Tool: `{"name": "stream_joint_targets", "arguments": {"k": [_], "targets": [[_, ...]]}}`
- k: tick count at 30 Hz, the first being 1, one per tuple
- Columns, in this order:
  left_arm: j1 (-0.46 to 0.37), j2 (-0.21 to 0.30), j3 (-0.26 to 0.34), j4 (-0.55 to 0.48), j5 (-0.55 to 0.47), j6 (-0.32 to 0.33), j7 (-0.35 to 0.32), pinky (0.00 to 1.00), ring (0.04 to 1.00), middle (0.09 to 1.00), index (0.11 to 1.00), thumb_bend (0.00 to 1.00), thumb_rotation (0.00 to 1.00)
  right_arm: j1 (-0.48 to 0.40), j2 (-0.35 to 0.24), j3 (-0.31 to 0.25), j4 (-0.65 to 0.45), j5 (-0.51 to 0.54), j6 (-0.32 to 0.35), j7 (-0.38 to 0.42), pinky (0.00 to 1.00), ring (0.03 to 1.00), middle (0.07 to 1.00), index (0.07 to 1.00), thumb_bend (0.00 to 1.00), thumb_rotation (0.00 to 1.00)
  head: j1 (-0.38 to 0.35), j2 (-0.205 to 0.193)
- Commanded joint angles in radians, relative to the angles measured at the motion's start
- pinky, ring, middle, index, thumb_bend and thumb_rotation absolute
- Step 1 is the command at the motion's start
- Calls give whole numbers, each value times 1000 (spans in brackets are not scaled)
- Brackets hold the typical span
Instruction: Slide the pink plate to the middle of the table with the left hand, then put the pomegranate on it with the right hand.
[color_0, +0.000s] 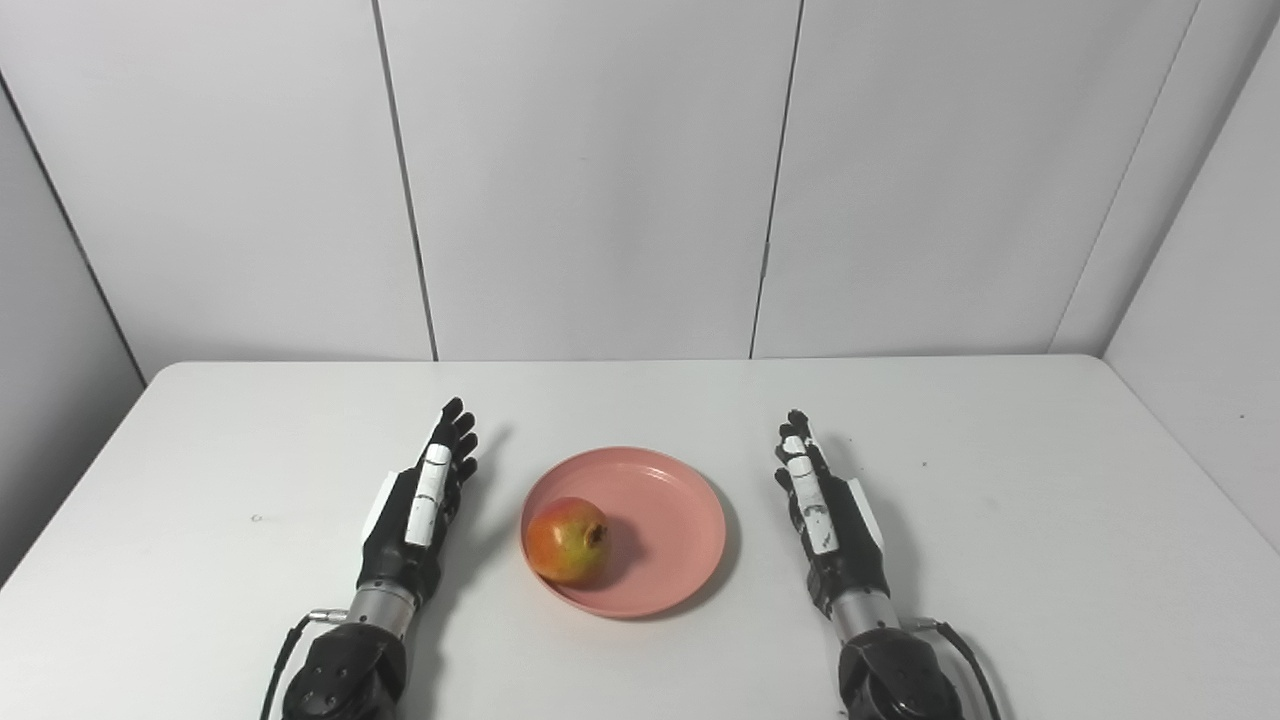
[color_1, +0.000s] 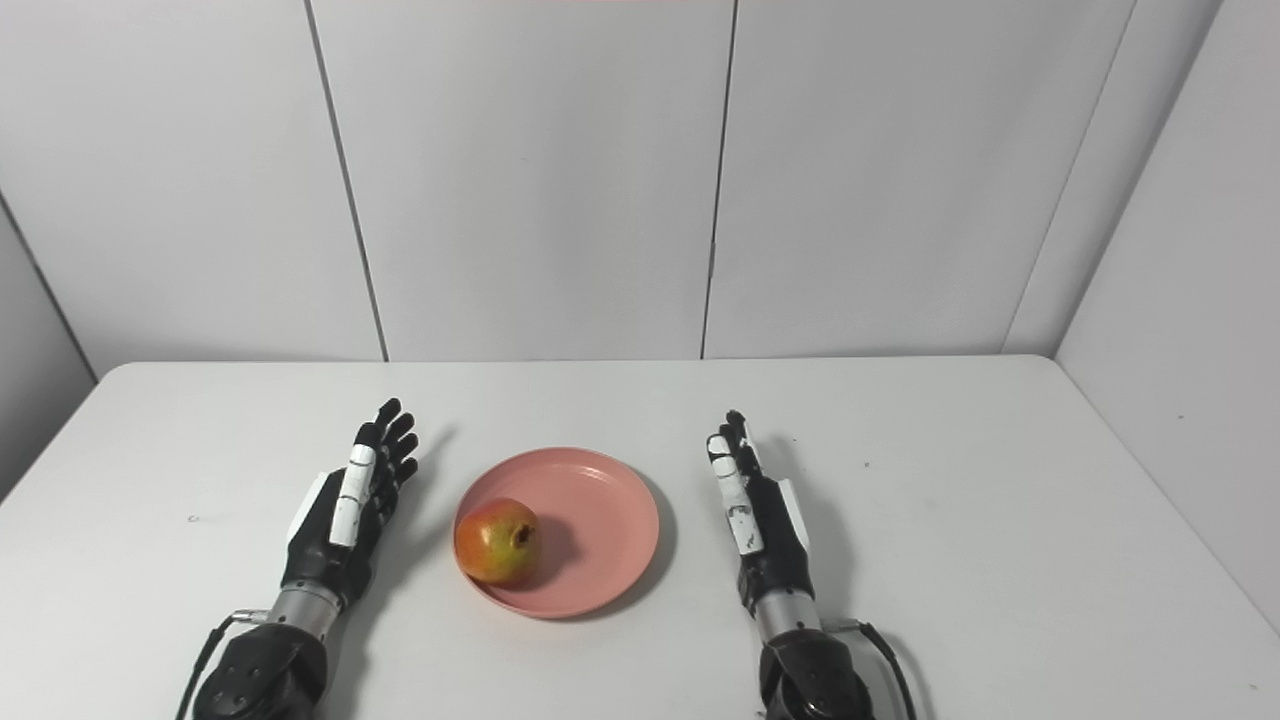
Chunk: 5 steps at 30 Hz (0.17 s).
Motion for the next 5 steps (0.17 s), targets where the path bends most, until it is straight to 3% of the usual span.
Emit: {"name": "stream_joint_targets", "arguments": {"k": [1,5], "targets": [[-13,4,-8,1,6,-29,-1,1000,1000,1000,1000,651,1000,-40,-2,-7,-15,2,14,-3,1000,1000,1000,1000,589,941,1,0],[-8,3,-12,-4,13,-28,3,1000,1000,1000,1000,653,1000,-39,-2,-11,-15,15,9,6,1000,1000,1000,1000,593,929,3,1]]}}
